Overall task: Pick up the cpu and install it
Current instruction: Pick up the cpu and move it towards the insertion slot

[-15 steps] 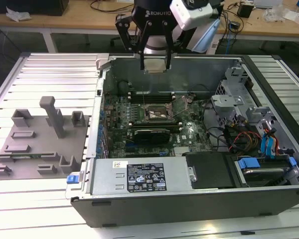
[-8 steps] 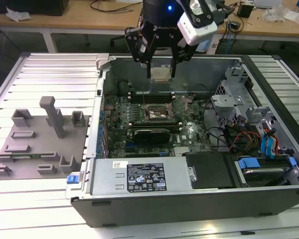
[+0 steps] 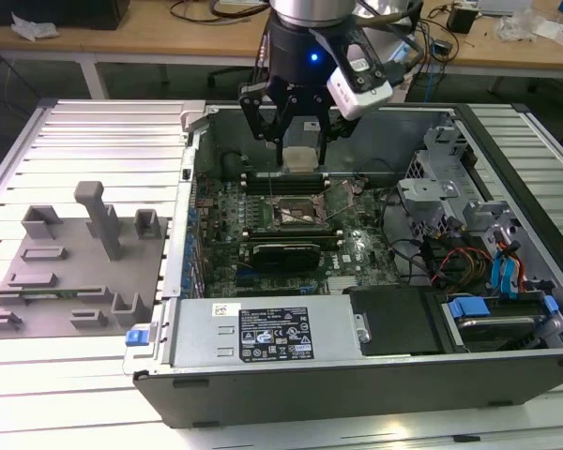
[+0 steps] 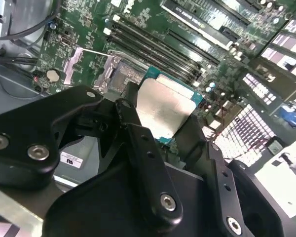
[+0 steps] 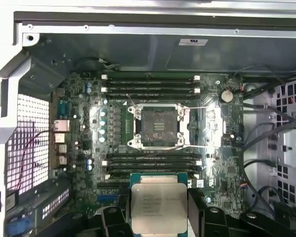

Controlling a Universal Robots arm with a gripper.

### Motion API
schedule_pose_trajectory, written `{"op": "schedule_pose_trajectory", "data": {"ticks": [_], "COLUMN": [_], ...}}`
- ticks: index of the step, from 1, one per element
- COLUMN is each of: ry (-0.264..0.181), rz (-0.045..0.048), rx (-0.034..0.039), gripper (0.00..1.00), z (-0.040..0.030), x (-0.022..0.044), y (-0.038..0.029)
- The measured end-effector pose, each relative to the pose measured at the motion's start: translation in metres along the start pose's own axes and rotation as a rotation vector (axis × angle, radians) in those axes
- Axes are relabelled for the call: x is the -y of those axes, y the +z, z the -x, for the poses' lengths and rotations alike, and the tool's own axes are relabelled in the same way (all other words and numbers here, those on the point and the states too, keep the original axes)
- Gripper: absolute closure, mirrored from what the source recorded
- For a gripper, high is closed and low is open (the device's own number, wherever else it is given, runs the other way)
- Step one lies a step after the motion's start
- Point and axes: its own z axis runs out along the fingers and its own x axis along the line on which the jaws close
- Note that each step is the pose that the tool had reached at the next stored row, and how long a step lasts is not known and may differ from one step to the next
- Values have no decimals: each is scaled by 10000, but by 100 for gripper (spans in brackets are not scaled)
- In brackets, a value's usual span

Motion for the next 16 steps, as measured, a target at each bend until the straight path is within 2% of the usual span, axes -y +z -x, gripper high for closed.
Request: {"op": "schedule_pose_trajectory", "data": {"ticks": [5, 6, 7, 10, 14, 16], "ry": [0, 0, -1, 0, 0, 2], "rz": [0, -1, 1, 0, 1, -1], "rx": [-7, -8, -7, -9, -27, -41], "gripper": [45, 45, 45, 45, 45, 45], "z": [-3, -5, -8, -11, 18, 59], "x": [-133, -182, -259, -404, -467, -477], "y": [147, 189, 255, 395, 493, 552]}}
